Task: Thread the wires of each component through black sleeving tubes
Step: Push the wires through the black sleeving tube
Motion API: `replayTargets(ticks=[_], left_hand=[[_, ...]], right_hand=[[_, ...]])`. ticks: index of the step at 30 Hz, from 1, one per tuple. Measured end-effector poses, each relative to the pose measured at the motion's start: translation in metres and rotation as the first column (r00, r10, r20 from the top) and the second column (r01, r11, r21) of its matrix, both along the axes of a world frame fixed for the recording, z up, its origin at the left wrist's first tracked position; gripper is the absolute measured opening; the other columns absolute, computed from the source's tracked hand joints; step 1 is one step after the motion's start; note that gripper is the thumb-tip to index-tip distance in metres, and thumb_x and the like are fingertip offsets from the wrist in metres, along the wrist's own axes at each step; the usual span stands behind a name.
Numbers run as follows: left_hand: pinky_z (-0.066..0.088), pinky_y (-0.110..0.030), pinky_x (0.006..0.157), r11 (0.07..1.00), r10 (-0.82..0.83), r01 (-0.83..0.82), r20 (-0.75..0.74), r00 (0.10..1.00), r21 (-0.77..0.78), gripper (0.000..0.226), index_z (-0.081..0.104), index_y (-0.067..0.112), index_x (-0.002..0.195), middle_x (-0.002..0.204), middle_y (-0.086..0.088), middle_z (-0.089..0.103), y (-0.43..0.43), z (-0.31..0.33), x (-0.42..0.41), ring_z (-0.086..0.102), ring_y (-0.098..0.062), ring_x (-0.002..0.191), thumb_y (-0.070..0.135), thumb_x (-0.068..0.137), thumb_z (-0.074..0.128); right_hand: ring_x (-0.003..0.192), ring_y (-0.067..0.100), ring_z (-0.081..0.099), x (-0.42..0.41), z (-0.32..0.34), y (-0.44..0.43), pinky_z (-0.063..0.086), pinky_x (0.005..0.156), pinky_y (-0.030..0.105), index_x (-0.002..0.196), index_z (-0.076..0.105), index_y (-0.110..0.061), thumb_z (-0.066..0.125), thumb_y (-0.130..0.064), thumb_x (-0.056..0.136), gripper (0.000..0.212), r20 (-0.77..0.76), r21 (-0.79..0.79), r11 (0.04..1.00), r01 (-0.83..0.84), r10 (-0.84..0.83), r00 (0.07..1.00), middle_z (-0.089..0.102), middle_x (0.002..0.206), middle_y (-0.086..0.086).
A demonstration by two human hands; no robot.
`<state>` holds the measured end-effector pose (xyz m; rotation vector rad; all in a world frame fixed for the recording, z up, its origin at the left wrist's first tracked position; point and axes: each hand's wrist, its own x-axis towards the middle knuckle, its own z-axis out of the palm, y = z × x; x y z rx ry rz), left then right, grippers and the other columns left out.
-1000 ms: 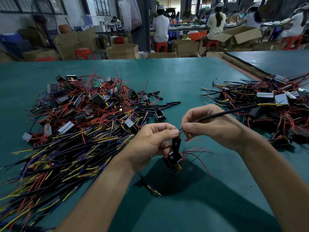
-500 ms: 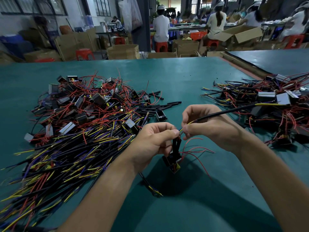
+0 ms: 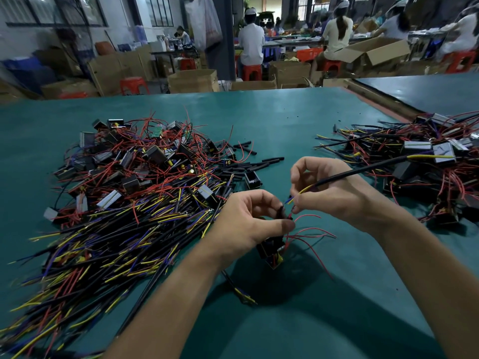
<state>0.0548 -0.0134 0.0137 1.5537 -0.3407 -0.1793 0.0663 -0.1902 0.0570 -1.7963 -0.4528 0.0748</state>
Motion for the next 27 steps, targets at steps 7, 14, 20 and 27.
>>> replayTargets(ticks=[7, 14, 20, 27], left_hand=[[0.052, -0.02, 0.058, 0.993, 0.083, -0.078, 0.053, 0.995, -0.089, 0.029, 0.062, 0.012, 0.078, 0.064, 0.001, 0.068, 0.001, 0.003, 0.0, 0.061, -0.01, 0.056, -0.005, 0.066, 0.082], [0.053, -0.021, 0.06, 0.992, 0.111, -0.104, 0.1, 0.989, -0.077, 0.026, 0.066, 0.014, 0.074, 0.066, -0.001, 0.068, 0.0, 0.006, -0.003, 0.061, -0.013, 0.061, -0.001, 0.065, 0.084], [0.036, -0.006, 0.043, 0.977, 0.117, -0.113, 0.013, 0.993, -0.179, 0.026, 0.061, 0.014, 0.072, 0.053, 0.009, 0.06, -0.001, 0.011, -0.004, 0.05, 0.004, 0.042, -0.005, 0.07, 0.078], [0.049, -0.016, 0.062, 0.968, 0.157, -0.145, 0.041, 0.987, -0.206, 0.026, 0.061, 0.013, 0.075, 0.065, 0.005, 0.064, -0.003, 0.009, -0.003, 0.058, -0.005, 0.057, 0.0, 0.065, 0.082]], right_hand=[[0.062, 0.02, 0.051, -0.002, 0.002, 0.002, 0.043, 0.059, 0.032, 0.085, 0.053, -0.007, 0.064, 0.012, 0.073, 0.025, 0.097, -0.094, 0.996, 0.0, 0.009, 0.995, 0.062, 0.071, 0.012], [0.066, 0.022, 0.057, -0.003, 0.002, 0.0, 0.044, 0.066, 0.039, 0.085, 0.057, -0.004, 0.071, 0.009, 0.079, 0.02, 0.061, -0.045, 0.997, -0.059, 0.062, 0.996, 0.063, 0.071, 0.016], [0.066, 0.018, 0.065, -0.005, 0.006, -0.004, 0.056, 0.066, 0.023, 0.08, 0.073, -0.006, 0.077, -0.016, 0.077, 0.012, 0.075, 0.052, 0.996, -0.074, 0.07, 0.995, 0.07, 0.071, 0.013], [0.055, 0.014, 0.055, -0.004, 0.002, 0.004, 0.059, 0.064, 0.03, 0.083, 0.059, -0.004, 0.069, -0.009, 0.069, 0.018, -0.052, 0.206, 0.978, 0.015, -0.004, 0.999, 0.057, 0.064, 0.006]])
